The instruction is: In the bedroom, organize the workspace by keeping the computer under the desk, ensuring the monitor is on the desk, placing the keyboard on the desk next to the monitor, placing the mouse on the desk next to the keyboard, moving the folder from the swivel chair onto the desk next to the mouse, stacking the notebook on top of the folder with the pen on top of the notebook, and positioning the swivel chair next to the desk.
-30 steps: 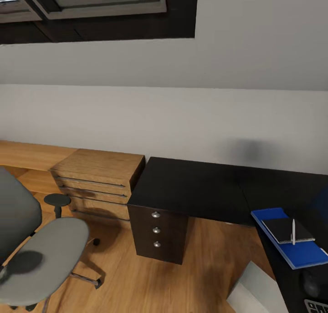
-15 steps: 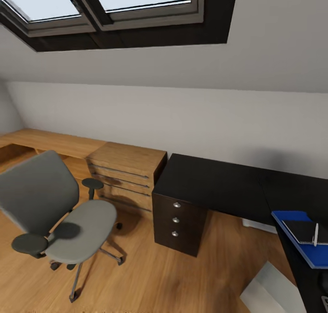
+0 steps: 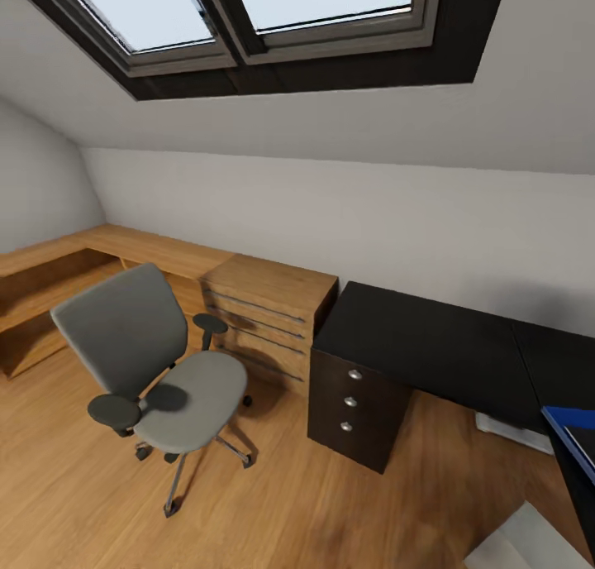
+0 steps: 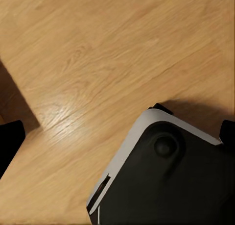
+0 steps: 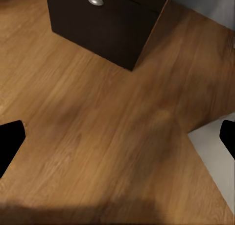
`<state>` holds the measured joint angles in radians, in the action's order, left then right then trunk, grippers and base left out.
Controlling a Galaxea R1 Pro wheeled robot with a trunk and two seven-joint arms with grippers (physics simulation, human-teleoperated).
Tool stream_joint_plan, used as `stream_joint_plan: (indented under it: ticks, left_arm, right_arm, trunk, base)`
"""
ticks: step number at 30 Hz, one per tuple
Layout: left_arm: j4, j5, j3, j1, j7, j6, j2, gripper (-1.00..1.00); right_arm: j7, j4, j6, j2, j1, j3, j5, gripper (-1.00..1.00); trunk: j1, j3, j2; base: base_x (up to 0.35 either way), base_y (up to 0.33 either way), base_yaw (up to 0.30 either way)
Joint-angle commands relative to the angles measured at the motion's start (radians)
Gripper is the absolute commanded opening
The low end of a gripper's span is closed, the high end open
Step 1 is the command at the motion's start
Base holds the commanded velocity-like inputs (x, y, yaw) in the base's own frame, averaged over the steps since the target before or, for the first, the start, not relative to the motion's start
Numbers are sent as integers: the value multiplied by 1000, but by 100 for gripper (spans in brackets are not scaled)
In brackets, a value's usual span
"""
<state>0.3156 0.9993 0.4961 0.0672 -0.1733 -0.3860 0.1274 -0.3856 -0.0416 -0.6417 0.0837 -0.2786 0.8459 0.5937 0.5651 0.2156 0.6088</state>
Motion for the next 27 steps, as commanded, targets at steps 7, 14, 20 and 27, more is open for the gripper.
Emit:
stream_joint_plan:
  ticks: [7,14,20,27]
  left_arm:
    - [2,9,9,0,20,1,3,100]
    - [-4,6,9,0,25,26,1,100]
    - [-6,-4,9,0,26,124,0,100]
    - [-6,-7,9,0,26,149,-5,100]
  right_arm:
    - [-7,19,1,1,2,9,2,100]
    - [-8,35,-12,0,30,9,0,100]
    - [-8,42,-56,-4,45,7,-1,100]
    - [-9,60,-189,-12,94,6,-2,100]
  trunk:
    - [-27,-21,-48]
    - [-54,-43,-97]
    - [-77,-61,-139]
    - [-104,-82,-188]
  base:
    - [-202,221,279]
    - [-209,229,279]
    - [-209,215,279]
    - [-93,81,279]
